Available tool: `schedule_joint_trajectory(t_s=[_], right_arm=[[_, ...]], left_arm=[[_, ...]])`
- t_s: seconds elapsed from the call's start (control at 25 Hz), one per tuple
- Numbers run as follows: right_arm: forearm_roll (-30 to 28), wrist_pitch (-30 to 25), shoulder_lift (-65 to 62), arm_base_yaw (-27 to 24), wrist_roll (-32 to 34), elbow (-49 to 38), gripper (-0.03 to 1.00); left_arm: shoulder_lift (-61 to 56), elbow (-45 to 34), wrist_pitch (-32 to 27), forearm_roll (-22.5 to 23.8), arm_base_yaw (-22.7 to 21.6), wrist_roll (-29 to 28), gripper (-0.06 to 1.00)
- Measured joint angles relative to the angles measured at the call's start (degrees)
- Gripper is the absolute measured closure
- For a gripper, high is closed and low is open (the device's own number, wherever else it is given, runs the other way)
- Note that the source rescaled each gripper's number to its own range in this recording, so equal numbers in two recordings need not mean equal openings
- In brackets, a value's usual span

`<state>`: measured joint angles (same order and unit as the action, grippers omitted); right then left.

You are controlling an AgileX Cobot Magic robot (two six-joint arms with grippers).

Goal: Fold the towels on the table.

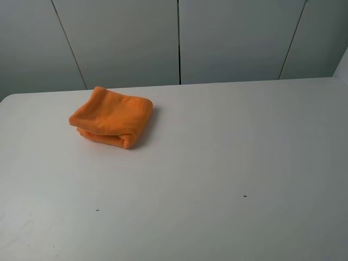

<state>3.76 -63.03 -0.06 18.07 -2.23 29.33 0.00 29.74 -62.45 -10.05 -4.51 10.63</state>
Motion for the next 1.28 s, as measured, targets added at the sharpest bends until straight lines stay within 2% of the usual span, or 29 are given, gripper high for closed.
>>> schedule_joint_trajectory(t_s=[0.24,0.4,1.28], right_arm=[[0.00,0.11,0.00,-14.86,0.00,0.00,-0.03],[-0.11,0.11,0.00,-20.34,0.08,0.00,-0.03],[-0.01,0.11,0.00,-21.11,0.08,0.00,-0.03]], left_arm=[[0.00,0.00,0.00,0.09,0.00,0.00,-0.05],[0.00,0.00,0.00,0.09,0.00,0.00,-0.05],[0.00,0.00,0.00,0.09,0.00,0.00,-0.05]])
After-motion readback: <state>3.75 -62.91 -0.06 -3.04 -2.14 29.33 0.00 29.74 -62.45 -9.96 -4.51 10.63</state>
